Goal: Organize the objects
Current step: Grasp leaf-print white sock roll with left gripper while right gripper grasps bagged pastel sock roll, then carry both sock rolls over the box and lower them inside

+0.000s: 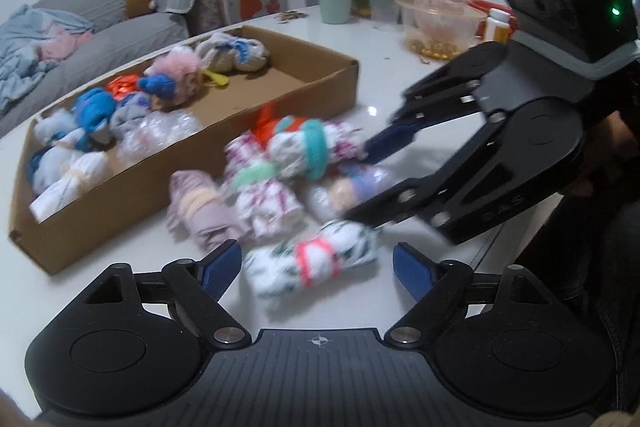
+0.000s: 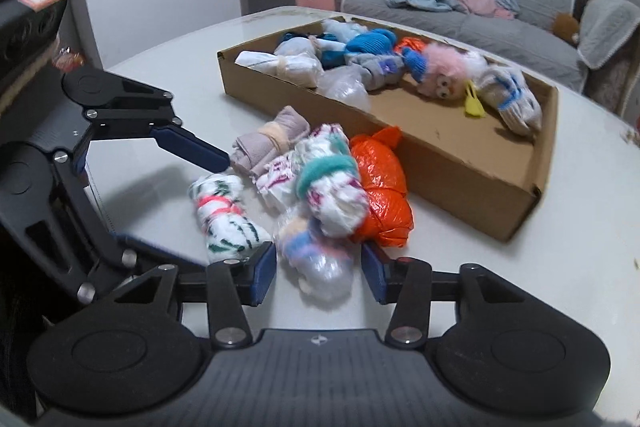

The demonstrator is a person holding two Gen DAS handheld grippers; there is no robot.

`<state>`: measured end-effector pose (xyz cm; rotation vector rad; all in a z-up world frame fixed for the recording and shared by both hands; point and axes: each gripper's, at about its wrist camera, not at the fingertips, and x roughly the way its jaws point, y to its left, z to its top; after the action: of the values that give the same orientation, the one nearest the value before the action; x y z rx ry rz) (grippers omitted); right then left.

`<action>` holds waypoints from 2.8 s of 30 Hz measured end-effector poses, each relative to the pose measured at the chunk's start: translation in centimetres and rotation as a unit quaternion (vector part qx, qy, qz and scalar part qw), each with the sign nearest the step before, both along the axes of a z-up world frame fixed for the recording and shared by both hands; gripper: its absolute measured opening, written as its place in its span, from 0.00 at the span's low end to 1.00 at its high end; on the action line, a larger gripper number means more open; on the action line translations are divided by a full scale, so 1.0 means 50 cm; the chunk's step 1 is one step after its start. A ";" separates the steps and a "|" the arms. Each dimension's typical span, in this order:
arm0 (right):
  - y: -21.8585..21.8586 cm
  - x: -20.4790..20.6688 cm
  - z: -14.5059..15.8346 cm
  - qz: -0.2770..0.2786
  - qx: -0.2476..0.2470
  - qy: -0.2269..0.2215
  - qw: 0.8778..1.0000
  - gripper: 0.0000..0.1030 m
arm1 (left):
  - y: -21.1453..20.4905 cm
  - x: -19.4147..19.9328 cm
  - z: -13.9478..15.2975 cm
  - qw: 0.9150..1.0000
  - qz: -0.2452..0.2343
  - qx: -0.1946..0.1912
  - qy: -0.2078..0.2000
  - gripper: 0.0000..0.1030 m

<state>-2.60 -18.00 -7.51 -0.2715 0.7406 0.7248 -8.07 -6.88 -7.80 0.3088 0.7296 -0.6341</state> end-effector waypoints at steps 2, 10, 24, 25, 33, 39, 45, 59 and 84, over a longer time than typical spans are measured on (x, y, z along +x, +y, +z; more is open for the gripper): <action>-0.005 -0.001 0.003 0.001 0.009 0.005 1.000 0.29 | -0.008 -0.001 -0.007 1.000 -0.005 0.004 0.001 0.86; -0.055 -0.045 0.007 -0.010 0.008 0.005 1.000 0.28 | -0.004 -0.012 -0.010 1.000 -0.021 -0.006 0.013 0.69; -0.104 -0.041 0.043 -0.035 0.019 -0.007 0.999 0.28 | 0.036 -0.021 0.039 1.000 0.011 -0.022 0.000 0.66; -0.108 -0.040 0.052 -0.036 0.019 -0.011 0.999 0.28 | 0.042 -0.019 0.049 1.000 0.015 -0.024 -0.003 0.66; -0.131 -0.007 0.137 -0.040 0.006 -0.057 0.998 0.28 | 0.083 0.017 0.155 0.998 0.034 -0.037 -0.045 0.66; -0.139 0.053 0.208 -0.039 -0.005 -0.088 0.995 0.28 | 0.105 0.092 0.248 0.996 0.047 -0.037 -0.067 0.66; -0.123 0.134 0.272 -0.030 -0.018 -0.113 0.993 0.28 | 0.086 0.193 0.319 0.995 0.051 -0.040 -0.072 0.66; -0.063 0.274 0.223 -0.004 -0.056 -0.083 0.995 0.28 | -0.024 0.368 0.241 1.000 0.021 0.006 -0.015 0.66; -0.011 0.365 0.062 0.040 -0.116 -0.002 0.992 0.29 | -0.035 0.467 0.037 0.996 0.050 0.044 0.067 0.66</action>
<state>15.63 -18.56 -4.42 -0.5165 0.8157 0.7130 15.29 -8.64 -5.93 0.3101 0.8981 -0.5313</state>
